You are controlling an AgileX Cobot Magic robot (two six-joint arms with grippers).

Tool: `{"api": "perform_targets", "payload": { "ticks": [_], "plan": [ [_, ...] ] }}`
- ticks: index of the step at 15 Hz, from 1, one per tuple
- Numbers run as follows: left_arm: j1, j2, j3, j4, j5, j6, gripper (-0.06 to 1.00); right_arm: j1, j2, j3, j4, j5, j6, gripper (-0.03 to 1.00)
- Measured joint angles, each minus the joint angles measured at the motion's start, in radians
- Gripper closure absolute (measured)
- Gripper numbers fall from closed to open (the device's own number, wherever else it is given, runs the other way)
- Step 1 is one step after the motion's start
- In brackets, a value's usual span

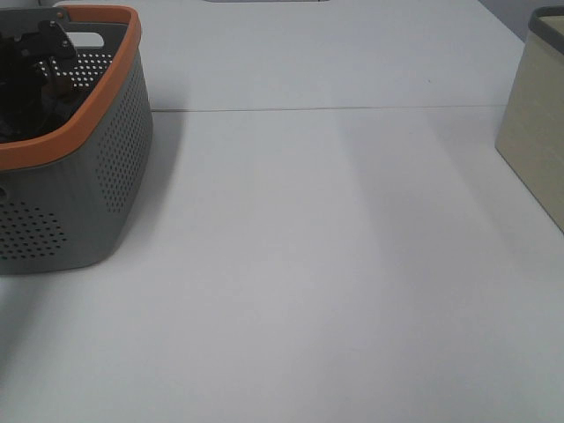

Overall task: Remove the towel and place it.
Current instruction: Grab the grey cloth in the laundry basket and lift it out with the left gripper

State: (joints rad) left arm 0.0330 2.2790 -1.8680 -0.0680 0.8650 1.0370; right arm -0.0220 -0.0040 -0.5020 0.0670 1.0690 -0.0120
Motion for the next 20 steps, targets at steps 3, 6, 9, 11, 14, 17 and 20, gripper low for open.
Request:
{"api": "perform_targets", "payload": {
  "ticks": [3,6,9,11,14,17,20],
  "plan": [
    [0.0,0.0,0.0,0.0,-0.015,-0.01,0.31,0.0,0.0,0.0,0.0,0.0,0.0,0.37],
    [0.0,0.0,0.0,-0.001,-0.026,-0.042,0.33,0.0,0.0,0.0,0.0,0.0,0.0,0.37],
    [-0.002,0.0,0.0,-0.012,-0.026,-0.045,0.53,0.0,0.0,0.0,0.0,0.0,0.0,0.37],
    [-0.007,0.0,0.0,-0.012,-0.026,-0.041,0.83,0.0,0.0,0.0,0.0,0.0,0.0,0.37],
    [-0.008,-0.003,0.0,-0.019,-0.006,-0.034,0.94,0.0,0.0,0.0,0.0,0.0,0.0,0.37],
    [-0.008,-0.05,-0.003,-0.019,0.107,-0.05,0.94,0.0,0.0,0.0,0.0,0.0,0.0,0.37],
    [-0.008,-0.168,-0.004,-0.023,0.24,-0.115,0.94,0.0,0.0,0.0,0.0,0.0,0.0,0.37]
  ]
}}
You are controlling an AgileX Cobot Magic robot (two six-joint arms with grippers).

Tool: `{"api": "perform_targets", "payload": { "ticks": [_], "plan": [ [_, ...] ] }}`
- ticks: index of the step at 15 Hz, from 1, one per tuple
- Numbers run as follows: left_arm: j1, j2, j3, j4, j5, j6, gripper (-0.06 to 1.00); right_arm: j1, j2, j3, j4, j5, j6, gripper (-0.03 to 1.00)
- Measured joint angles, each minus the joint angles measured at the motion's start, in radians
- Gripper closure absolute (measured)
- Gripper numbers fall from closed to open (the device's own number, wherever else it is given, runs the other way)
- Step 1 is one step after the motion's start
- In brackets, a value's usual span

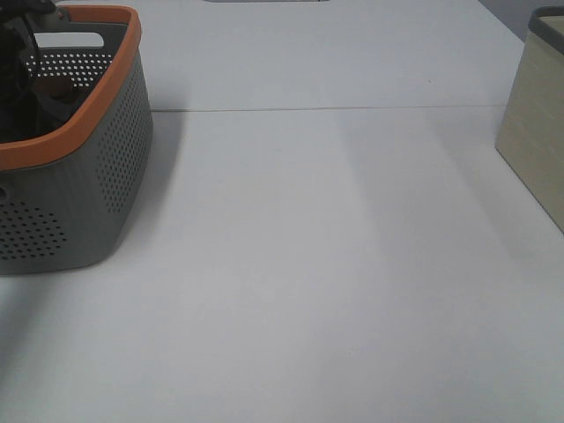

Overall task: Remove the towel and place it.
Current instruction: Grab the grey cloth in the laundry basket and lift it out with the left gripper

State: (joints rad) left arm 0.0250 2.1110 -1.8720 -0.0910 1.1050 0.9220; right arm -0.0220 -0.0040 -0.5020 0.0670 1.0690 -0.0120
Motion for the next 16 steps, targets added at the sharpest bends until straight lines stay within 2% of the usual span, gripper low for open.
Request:
{"api": "perform_targets", "payload": {
  "ticks": [3,10,14,16],
  "plan": [
    [0.0,-0.143,-0.003,-0.033,0.096,-0.069,0.94,0.0,0.0,0.0,0.0,0.0,0.0,0.37],
    [0.0,-0.45,-0.003,-0.047,0.108,-0.16,0.94,0.0,0.0,0.0,0.0,0.0,0.0,0.37],
    [0.0,-0.515,-0.006,-0.053,0.111,-0.23,0.94,0.0,0.0,0.0,0.0,0.0,0.0,0.37],
    [0.0,-0.534,-0.045,-0.09,0.113,-0.24,0.94,0.0,0.0,0.0,0.0,0.0,0.0,0.37]
  ]
}}
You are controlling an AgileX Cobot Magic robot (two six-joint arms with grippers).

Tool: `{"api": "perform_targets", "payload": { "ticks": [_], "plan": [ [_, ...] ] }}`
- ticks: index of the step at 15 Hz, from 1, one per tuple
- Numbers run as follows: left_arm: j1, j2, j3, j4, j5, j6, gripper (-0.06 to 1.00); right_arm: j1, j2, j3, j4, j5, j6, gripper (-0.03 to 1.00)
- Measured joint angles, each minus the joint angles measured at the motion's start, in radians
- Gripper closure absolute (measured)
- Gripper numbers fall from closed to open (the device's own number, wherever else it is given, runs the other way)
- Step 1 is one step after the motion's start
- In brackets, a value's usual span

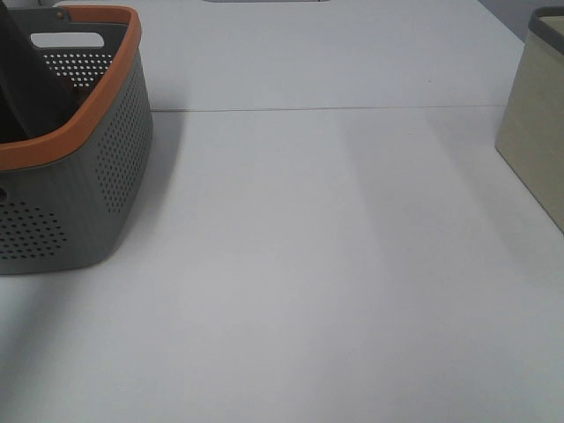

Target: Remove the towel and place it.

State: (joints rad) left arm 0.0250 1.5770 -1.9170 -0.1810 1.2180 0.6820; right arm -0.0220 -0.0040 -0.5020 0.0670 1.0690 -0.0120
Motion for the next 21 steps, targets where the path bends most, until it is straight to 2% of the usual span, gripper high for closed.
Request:
{"api": "perform_targets", "payload": {
  "ticks": [3,5,6,7,10,12,15,17,18,21],
  "plan": [
    [0.0,-0.008,-0.071,-0.083,0.0,-0.011,0.94,0.0,0.0,0.0,0.0,0.0,0.0,0.37],
    [-0.032,-0.01,-0.119,-0.093,0.0,-0.018,0.94,0.0,0.0,0.0,0.041,-0.002,0.0,0.37],
    [-0.114,0.001,-0.168,-0.082,0.002,-0.02,0.94,0.0,0.02,0.0,0.149,-0.014,-0.03,0.37],
    [-0.168,0.015,-0.191,-0.059,0.003,-0.02,0.94,0.0,0.057,-0.003,0.205,-0.037,-0.074,0.37],
    [-0.281,0.08,-0.274,0.042,0.006,-0.063,0.94,0.0,0.173,-0.022,0.313,-0.132,-0.169,0.37],
    [-0.355,0.152,-0.394,0.106,0.007,-0.112,0.94,0.0,0.239,-0.024,0.34,-0.168,-0.181,0.37],
    [-0.46,0.267,-0.63,0.121,0.007,-0.17,0.94,0.0,0.377,-0.024,0.359,-0.233,-0.211,0.37],
    [-0.508,0.311,-0.705,0.121,-0.002,-0.193,0.94,0.0,0.434,-0.028,0.385,-0.272,-0.263,0.37],
    [-0.565,0.349,-0.735,0.121,-0.042,-0.208,0.94,0.0,0.503,-0.052,0.442,-0.322,-0.334,0.37],
    [-0.62,0.404,-0.737,0.121,-0.041,-0.219,0.94,0.0,0.579,-0.077,0.507,-0.365,-0.41,0.37]
  ]
}}
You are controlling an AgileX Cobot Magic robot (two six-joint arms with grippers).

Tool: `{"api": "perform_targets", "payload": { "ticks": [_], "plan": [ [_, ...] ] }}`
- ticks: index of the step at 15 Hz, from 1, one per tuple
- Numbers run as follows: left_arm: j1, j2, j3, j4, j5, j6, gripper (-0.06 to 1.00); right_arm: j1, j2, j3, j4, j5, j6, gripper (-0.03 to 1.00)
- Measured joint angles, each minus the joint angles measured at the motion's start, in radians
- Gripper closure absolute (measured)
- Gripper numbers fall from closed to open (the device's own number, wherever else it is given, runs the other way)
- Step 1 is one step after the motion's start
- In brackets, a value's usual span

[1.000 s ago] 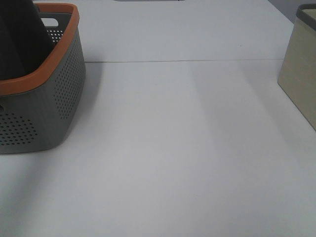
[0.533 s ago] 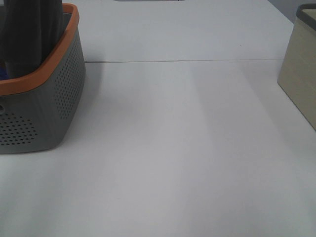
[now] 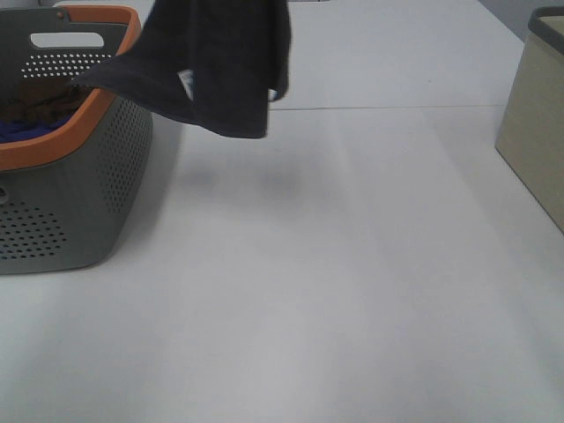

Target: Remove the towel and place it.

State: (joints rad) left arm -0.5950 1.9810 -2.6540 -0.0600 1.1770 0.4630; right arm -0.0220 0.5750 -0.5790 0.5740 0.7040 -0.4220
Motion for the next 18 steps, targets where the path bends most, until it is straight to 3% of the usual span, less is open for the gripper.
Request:
{"api": "perform_targets", "payload": {
  "ticks": [8,13,18],
  "plan": [
    [-0.02,0.154,0.001,-0.002,0.042,-0.072,0.94,0.0,0.156,-0.003,0.161,-0.059,-0.176,0.37],
    [-0.02,0.16,0.001,-0.004,0.048,-0.074,0.94,0.0,0.263,-0.003,0.35,-0.1,-0.369,0.37],
    [-0.02,0.16,0.001,-0.004,0.034,-0.074,0.94,0.0,0.424,-0.017,0.442,-0.181,-0.418,0.37]
  ]
}}
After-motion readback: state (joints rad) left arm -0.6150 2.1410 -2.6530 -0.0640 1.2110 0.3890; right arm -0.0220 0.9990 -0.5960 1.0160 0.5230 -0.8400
